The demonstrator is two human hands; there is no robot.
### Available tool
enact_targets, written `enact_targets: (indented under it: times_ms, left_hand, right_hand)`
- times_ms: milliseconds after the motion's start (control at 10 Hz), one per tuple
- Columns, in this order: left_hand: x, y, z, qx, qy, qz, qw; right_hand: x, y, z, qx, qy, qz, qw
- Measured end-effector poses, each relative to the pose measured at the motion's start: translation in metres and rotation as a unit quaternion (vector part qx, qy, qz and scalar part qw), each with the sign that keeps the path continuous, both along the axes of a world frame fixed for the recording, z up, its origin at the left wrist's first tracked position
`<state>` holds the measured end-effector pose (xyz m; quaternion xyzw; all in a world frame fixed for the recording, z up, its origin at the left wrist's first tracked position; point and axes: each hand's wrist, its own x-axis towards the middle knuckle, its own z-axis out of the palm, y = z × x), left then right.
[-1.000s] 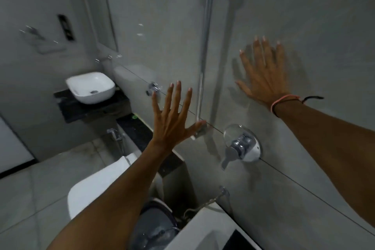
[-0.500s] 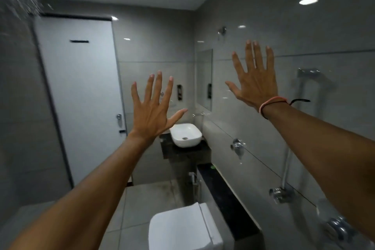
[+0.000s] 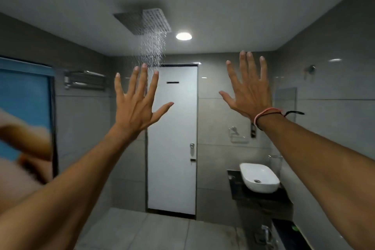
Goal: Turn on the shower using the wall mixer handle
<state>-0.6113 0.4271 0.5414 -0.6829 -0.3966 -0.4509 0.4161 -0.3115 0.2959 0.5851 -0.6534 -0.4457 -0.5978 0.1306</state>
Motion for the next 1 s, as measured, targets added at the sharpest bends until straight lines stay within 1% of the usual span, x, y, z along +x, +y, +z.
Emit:
enact_targets:
  times_ms: [100,200,300,400,600,700,800,900,1000]
  left_hand:
    - [-0.028,0.0,0.001,-0.001,0.011,0.017,1.0]
    - [-0.061,-0.004,0.006,0.0,-0.004,0.045,0.999]
    - [-0.091,-0.005,0.011,-0.007,-0.003,0.068,0.998]
    - [-0.1,-0.013,0.013,-0.011,-0.002,0.086,0.996]
    - [-0.116,-0.013,0.022,-0.013,-0.008,0.089,0.996]
    - [-0.115,-0.01,0.023,-0.013,-0.006,0.1,0.995]
    - [-0.115,-0.009,0.026,-0.023,-0.007,0.098,0.995]
    - [-0.115,-0.005,0.032,-0.027,-0.001,0.104,0.994]
    - [-0.113,-0.003,0.037,-0.024,-0.007,0.102,0.994]
  right_hand:
    - [-0.018,0.014,0.003,0.016,-0.008,0.019,1.0]
    - [-0.045,0.027,0.008,0.023,-0.036,0.044,0.998]
    - [-0.07,0.037,0.014,0.03,-0.034,0.072,0.996]
    - [-0.076,0.044,0.014,0.035,-0.039,0.086,0.995]
    - [-0.089,0.048,0.018,0.031,-0.025,0.108,0.993]
    - [-0.095,0.034,0.019,0.027,-0.017,0.135,0.99]
    - [-0.105,0.022,0.022,0.06,-0.016,0.177,0.982]
    - [-0.108,-0.007,0.017,0.175,-0.029,0.313,0.933]
    - [-0.102,-0.042,0.012,0.262,-0.046,0.425,0.865]
